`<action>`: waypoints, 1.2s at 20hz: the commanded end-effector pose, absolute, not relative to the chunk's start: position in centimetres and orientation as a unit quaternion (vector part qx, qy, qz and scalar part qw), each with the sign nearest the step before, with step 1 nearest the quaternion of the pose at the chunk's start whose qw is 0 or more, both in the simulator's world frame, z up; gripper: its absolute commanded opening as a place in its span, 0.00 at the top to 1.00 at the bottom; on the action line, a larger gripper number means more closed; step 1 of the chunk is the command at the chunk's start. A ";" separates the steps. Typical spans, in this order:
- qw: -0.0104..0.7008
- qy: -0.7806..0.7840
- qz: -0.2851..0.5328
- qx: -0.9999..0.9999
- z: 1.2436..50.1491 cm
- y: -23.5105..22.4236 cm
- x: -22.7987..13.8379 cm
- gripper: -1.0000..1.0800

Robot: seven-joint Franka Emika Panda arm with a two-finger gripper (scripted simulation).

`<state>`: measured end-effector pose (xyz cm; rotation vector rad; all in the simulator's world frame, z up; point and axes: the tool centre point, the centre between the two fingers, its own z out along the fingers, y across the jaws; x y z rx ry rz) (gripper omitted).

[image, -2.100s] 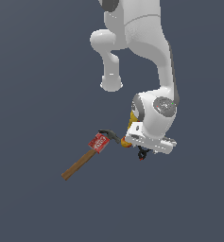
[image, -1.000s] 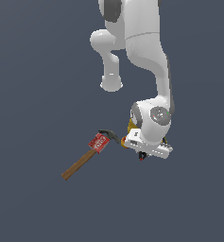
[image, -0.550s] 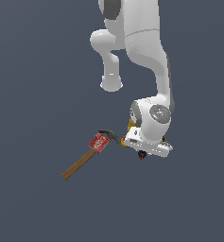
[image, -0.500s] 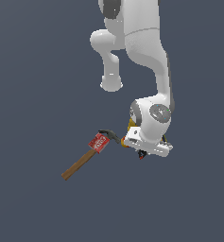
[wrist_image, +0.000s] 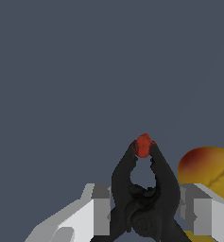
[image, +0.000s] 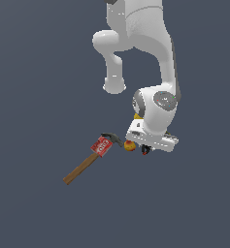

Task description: Pick up a designated object from a clutter of objects.

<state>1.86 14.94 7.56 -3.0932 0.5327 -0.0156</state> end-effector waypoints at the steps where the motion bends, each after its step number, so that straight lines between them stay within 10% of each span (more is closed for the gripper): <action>1: 0.001 0.170 -0.005 -0.985 9.3 14.6 1.1 1.00; 24: 0.001 0.169 -0.002 -0.986 29.1 11.0 -7.2 1.00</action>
